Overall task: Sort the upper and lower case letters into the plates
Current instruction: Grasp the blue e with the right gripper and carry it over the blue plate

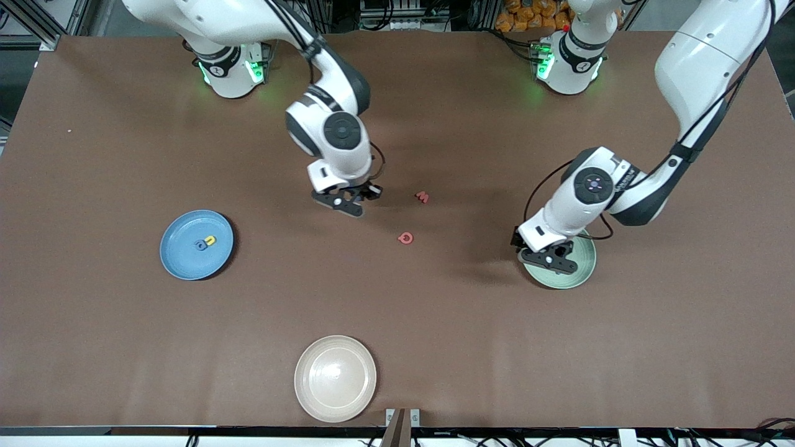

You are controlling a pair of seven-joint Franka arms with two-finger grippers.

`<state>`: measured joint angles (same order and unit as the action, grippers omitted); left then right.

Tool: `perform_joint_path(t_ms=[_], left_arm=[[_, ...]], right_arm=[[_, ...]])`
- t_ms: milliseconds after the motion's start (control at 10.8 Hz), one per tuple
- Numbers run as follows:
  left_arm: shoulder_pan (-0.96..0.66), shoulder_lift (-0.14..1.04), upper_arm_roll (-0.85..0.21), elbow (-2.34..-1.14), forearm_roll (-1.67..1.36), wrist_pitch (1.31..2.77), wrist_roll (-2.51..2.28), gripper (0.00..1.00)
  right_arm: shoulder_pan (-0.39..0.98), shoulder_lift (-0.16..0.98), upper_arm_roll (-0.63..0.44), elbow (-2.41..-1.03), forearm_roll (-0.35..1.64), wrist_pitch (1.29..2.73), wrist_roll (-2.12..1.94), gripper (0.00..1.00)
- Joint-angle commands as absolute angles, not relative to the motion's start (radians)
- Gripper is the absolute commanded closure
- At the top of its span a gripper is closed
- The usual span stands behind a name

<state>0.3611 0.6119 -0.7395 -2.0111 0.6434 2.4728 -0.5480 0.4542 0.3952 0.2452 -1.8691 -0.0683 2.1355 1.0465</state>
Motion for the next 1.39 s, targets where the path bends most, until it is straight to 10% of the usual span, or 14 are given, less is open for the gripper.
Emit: perform_joint_path(t_ms=[0,1023,1302], left_arm=[[0.284,0.604,-0.744,-2.013,0.663,2.448,-0.725,0.08],[-0.105,0.673,-0.651,-1.916,0.667,2.445,-0.951,0.0],[-0.34,0.793,-0.516,-1.719,0.664,2.447,-0.954,0.0]], right_arm=[[0.317,0.267,0.23,-1.911,-0.025,1.983,0.732,1.0],[-0.031,0.34,0.046,-1.993,-0.04,2.177,-0.322,1.0],[-0.034,0.344,0.046,-1.991,-0.04,2.178,-0.344,0.48]])
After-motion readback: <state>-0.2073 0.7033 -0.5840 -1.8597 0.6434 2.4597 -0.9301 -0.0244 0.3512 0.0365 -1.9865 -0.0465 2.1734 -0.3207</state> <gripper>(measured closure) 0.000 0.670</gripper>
